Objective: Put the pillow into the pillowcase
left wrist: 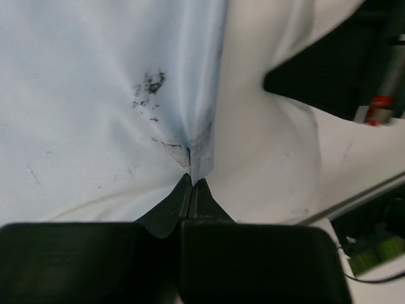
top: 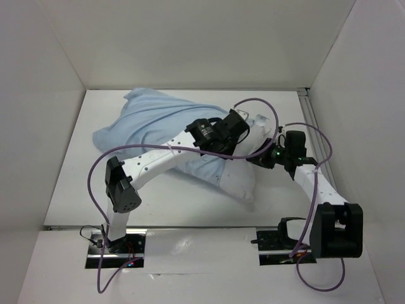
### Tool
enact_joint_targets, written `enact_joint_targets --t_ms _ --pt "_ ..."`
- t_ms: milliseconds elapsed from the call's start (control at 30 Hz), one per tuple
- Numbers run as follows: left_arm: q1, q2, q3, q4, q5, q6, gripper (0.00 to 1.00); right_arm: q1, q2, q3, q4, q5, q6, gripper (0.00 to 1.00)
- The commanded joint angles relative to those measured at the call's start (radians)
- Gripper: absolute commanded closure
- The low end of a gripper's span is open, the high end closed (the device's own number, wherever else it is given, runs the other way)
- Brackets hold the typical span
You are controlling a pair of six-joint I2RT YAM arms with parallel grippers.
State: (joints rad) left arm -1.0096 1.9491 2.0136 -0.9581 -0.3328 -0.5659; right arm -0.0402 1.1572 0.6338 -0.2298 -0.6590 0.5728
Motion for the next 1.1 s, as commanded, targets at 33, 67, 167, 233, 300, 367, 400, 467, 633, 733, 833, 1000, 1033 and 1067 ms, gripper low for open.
enact_joint_targets --t_ms 33,67,167,233,300,367,400,467,633,733,833,1000,1033,1067 --pt "0.02 -0.056 0.143 0.041 0.159 0.053 1.0 0.086 0.049 0.098 0.21 -0.054 0.058 1.0" --pt "0.035 -0.056 0.18 0.057 0.249 0.069 1.0 0.097 0.058 0.127 0.176 -0.054 0.041 1.0" --pt "0.092 -0.067 0.243 0.129 0.462 0.069 1.0 0.097 -0.008 0.234 0.144 -0.086 0.045 1.0" --pt "0.132 -0.067 0.309 0.183 0.591 0.055 1.0 0.097 -0.046 0.314 0.135 -0.111 0.07 1.0" --pt "0.182 -0.056 0.35 0.246 0.774 0.009 1.0 0.117 -0.094 0.354 0.144 -0.122 0.125 1.0" --pt "0.206 -0.046 0.375 0.323 0.906 -0.037 1.0 0.137 -0.103 0.368 0.153 -0.091 0.157 1.0" --pt "0.206 -0.03 0.402 0.335 0.935 -0.046 1.0 0.172 -0.103 0.368 0.196 -0.074 0.191 1.0" --pt "0.206 -0.03 0.402 0.37 0.983 -0.066 1.0 0.221 -0.103 0.27 0.268 0.02 0.235 1.0" --pt "0.195 -0.056 0.312 0.516 1.078 -0.15 1.0 0.388 0.135 0.102 0.628 0.165 0.334 1.0" --pt "0.195 -0.067 0.268 0.559 1.101 -0.183 1.0 0.422 0.232 0.102 0.676 0.151 0.352 1.0" --pt "0.207 -0.101 0.206 0.584 1.101 -0.183 1.0 0.422 0.184 0.083 0.676 0.182 0.352 1.0" --pt "0.244 -0.156 0.047 0.613 1.101 -0.192 1.0 0.346 0.044 0.072 0.459 0.223 0.26 0.96" --pt "0.256 -0.165 0.036 0.613 1.101 -0.192 1.0 0.332 0.018 0.087 0.401 0.234 0.234 0.9" --pt "0.267 -0.174 0.015 0.613 1.101 -0.192 1.0 0.304 -0.034 0.087 0.297 0.243 0.185 0.67"
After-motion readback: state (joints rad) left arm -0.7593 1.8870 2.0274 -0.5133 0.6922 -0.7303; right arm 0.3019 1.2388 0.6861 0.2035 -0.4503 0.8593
